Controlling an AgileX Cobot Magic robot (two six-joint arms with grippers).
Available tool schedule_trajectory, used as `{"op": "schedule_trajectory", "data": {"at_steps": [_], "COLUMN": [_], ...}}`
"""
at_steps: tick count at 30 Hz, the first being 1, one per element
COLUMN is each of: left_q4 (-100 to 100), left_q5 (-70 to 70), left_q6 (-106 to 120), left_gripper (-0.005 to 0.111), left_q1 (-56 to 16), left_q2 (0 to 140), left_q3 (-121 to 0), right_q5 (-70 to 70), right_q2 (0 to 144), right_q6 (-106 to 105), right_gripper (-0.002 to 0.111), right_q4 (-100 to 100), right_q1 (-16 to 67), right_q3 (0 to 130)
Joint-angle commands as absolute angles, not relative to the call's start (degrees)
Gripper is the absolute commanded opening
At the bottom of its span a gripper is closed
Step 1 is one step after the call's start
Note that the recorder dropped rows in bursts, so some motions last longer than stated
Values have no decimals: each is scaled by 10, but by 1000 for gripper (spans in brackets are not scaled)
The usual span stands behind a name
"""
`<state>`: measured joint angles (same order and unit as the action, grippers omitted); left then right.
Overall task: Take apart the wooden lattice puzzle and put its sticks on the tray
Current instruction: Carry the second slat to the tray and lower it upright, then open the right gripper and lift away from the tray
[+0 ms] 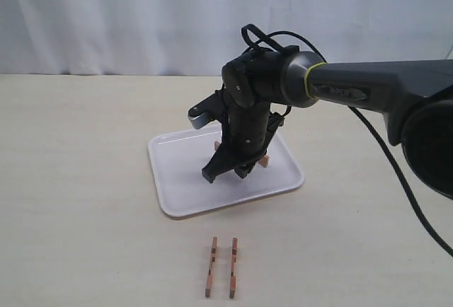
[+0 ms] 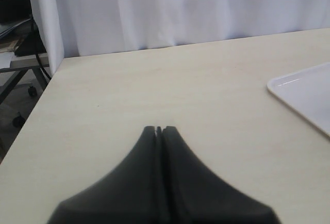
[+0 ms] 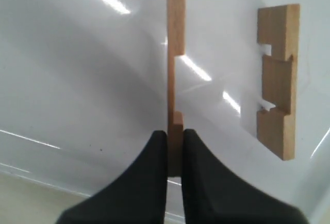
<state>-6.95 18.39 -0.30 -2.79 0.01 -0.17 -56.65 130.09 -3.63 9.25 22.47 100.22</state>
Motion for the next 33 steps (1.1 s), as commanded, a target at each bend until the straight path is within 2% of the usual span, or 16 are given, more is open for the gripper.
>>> {"op": "schedule_trajectory", "data": {"at_steps": [1,23,33], "left_q4": [-70,-69,-69], "left_q5": [176,176,176], "left_q6": [-8,-8,-8], "left_gripper": [0,0,0], "left_q1": [-32,-32,-32], "left_q2": [0,0,0], "left_q3": [0,0,0], "right_q5": [-558,-557,-556], "right_q2": [1301,1318,1317], "right_q6": [-27,-25,-34], "right_gripper": [4,6,37], "right_q4": [88,84,85], "right_q1": [221,220,220], "right_q3": [1006,1006,1006]}}
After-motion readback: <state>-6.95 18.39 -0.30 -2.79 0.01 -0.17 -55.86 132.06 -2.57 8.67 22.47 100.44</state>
